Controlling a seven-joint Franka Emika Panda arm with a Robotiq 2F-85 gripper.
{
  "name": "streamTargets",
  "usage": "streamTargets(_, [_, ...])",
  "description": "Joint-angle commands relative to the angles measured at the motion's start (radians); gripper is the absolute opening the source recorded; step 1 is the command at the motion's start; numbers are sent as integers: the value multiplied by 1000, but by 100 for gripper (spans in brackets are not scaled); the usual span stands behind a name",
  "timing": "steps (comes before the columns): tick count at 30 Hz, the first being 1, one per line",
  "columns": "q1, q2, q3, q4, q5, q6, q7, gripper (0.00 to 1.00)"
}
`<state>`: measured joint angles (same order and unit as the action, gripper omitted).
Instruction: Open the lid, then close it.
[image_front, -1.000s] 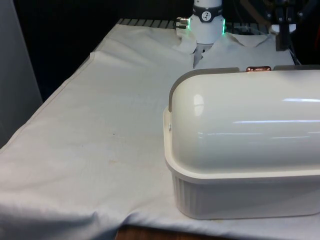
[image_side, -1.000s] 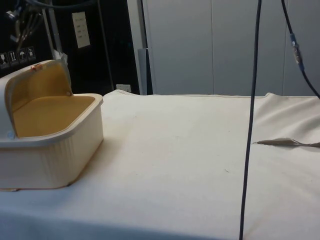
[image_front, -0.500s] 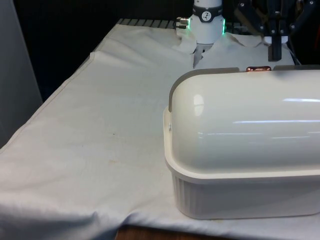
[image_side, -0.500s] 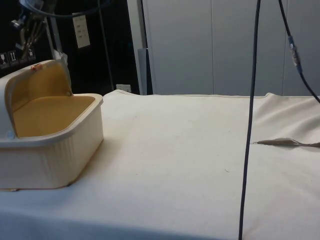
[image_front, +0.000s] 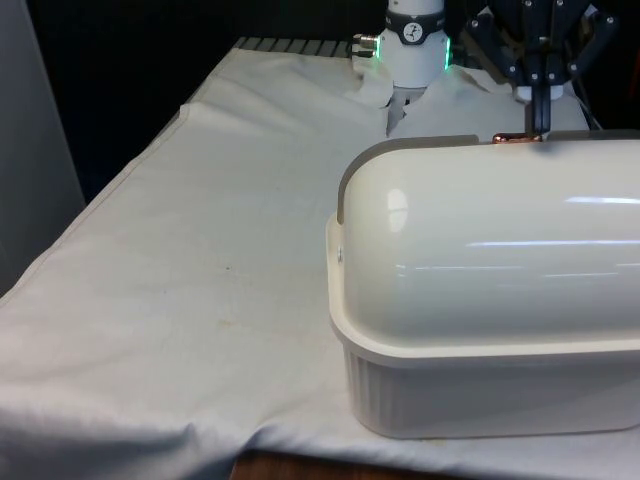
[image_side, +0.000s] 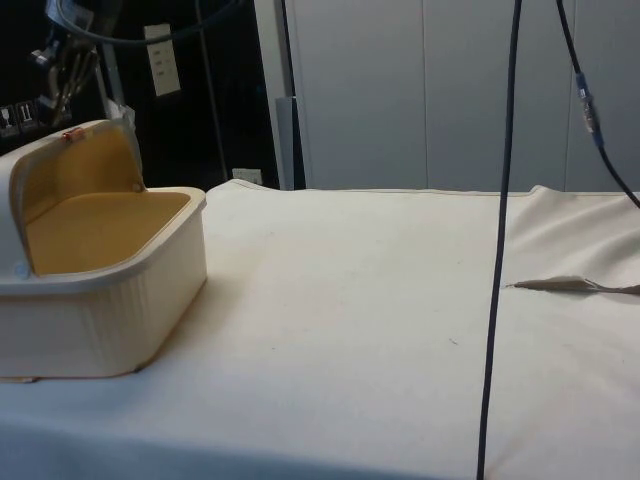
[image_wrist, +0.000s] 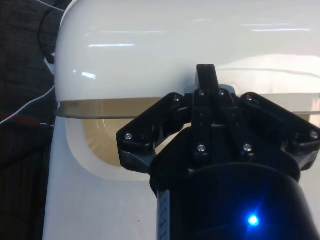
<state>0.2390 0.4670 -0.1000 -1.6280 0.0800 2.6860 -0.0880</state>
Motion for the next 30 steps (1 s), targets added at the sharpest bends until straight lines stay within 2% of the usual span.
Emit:
streamTargets(1, [-5,1,7,-1,6,-4,-9,0])
streamTargets(4, [-5,3,6,-1,6,-6,-10,0])
streamTargets(5, [-1,4,0,0,0,-1,-1,0])
streamTargets(6, [-6,4,6,-1,5,-8,-10,0])
streamTargets(11, [-7,5,5,-2,5,-14,-12,0])
streamTargets(14, [-7,4,4,-4,4,-17,-13,0])
streamTargets(15, [-3,7,-1,0,-1,-15,-5,0])
streamTargets(19, [-6,0,2,-7,3,-23,-12,0])
streamTargets(30, [-2,-10,0,-18,-3,-49,-9,0])
